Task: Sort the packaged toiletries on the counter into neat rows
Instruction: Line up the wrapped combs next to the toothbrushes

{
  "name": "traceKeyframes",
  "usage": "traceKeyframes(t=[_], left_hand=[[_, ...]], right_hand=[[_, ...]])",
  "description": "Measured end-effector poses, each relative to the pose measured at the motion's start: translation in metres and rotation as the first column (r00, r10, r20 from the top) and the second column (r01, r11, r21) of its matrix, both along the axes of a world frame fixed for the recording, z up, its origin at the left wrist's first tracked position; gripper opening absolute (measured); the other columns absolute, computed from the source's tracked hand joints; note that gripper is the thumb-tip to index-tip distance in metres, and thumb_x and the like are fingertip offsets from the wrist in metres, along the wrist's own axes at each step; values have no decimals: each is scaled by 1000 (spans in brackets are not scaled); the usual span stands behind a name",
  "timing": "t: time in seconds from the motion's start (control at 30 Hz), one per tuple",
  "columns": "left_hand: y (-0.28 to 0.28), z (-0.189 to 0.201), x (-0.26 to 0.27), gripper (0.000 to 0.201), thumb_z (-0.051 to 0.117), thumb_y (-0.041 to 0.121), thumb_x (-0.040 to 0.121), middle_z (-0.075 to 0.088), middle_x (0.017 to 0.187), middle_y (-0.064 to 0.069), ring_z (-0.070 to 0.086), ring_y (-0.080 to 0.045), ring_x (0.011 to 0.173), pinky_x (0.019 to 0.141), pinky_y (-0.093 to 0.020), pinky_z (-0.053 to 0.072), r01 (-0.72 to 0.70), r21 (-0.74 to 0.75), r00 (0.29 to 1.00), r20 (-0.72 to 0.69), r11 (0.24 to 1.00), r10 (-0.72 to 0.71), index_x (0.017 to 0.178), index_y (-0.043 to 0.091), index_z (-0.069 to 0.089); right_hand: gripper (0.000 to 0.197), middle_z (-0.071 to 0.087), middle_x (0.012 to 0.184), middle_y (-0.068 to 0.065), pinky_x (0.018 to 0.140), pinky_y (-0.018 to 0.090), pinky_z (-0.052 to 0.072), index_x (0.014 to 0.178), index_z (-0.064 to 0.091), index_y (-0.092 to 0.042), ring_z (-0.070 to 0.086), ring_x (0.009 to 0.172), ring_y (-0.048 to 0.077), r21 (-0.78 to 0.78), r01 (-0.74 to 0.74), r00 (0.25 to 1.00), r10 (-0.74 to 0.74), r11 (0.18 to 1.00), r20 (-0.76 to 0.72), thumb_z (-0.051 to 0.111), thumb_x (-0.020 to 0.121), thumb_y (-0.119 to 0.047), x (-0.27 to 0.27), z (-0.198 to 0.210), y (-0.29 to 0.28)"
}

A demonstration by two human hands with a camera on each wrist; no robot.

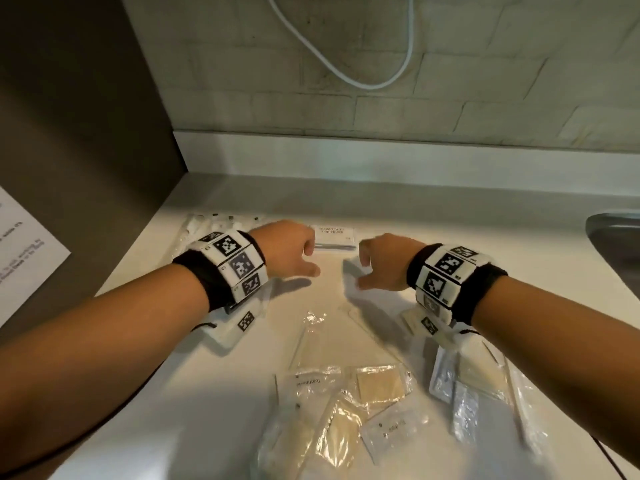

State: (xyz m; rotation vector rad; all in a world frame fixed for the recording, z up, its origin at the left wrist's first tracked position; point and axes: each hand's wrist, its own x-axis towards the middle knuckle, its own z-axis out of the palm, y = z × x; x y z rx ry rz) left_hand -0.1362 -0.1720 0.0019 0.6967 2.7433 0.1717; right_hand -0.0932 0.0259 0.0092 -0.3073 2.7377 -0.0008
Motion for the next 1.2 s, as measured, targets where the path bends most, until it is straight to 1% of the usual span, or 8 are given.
traceKeyframes(t=[0.23, 0.53, 0.8, 0.87, 0.93, 1.03, 1.13, 1.2], left_hand=[[4, -20, 36, 72, 43, 86, 72, 61, 66, 2, 59, -17, 61, 53, -27, 42, -33, -309, 999, -26, 950, 26, 69, 15, 58], [33, -20, 62, 37, 72, 34, 85, 55, 67, -2, 53, -16, 57, 49, -26, 39, -240, -91, 969, 35, 966, 244, 67, 13, 48], [24, -23, 67, 35, 63, 27, 90, 49, 63, -2, 48, -17, 56, 51, -25, 35, -392, 135, 899, 268, 910, 347, 63, 12, 47], [19, -16, 70, 32, 60, 23, 94, 54, 70, -4, 51, -20, 63, 60, -28, 42, -419, 319, 892, 320, 850, 319, 67, 15, 44], [11, -7, 74, 25, 56, 21, 97, 66, 89, -12, 62, -27, 74, 77, -42, 56, -495, 531, 857, 430, 688, 284, 79, 16, 41], [-4, 11, 82, 14, 52, 21, 100, 70, 98, -21, 70, -38, 80, 76, -56, 59, -548, 673, 833, 494, 497, 250, 101, 12, 41], [-17, 21, 84, 24, 48, 24, 102, 72, 102, -17, 73, -34, 87, 78, -48, 60, -533, 717, 846, 461, 449, 269, 120, 8, 43], [-21, 24, 86, 28, 44, 26, 103, 73, 103, -14, 73, -24, 82, 71, -31, 61, -528, 741, 849, 448, 414, 281, 125, 8, 46]], right_hand=[[46, 55, 76, -2, 83, 31, 53, 110, 62, -8, 57, 80, 19, 78, 10, 995, -17, 997, 95, 68, 83, -44, 18, -12, -11], [26, 65, 101, 12, 77, 27, 48, 109, 63, 0, 57, 84, 24, 78, 180, 983, -182, 981, 24, 66, 88, -17, 32, -11, -29], [53, 68, 109, 10, 88, 33, 52, 109, 64, -5, 60, 92, 24, -21, 328, 940, -324, 944, 108, 80, 72, -39, 35, -18, -18], [58, 68, 105, 7, 90, 36, 52, 108, 66, -8, 62, 96, 25, -49, 328, 939, -320, 944, 124, 80, 68, -48, 37, -20, -16], [55, 67, 104, 6, 85, 34, 52, 107, 66, -9, 61, 95, 23, -109, 317, 947, -307, 942, 97, 78, 70, -48, 40, -15, -14], [41, 65, 108, 6, 76, 28, 46, 110, 60, -11, 58, 92, 20, -330, 289, 952, -307, 899, -3, 75, 78, -32, 45, 2, -14], [44, 65, 97, 1, 60, 21, 42, 112, 52, -15, 60, 75, 11, -587, 190, 949, -300, 787, -95, 76, 78, -29, 49, 25, -25], [46, 65, 91, 0, 55, 20, 43, 111, 50, -16, 59, 65, 8, -675, 127, 953, -277, 727, -119, 78, 77, -30, 52, 37, -39]])
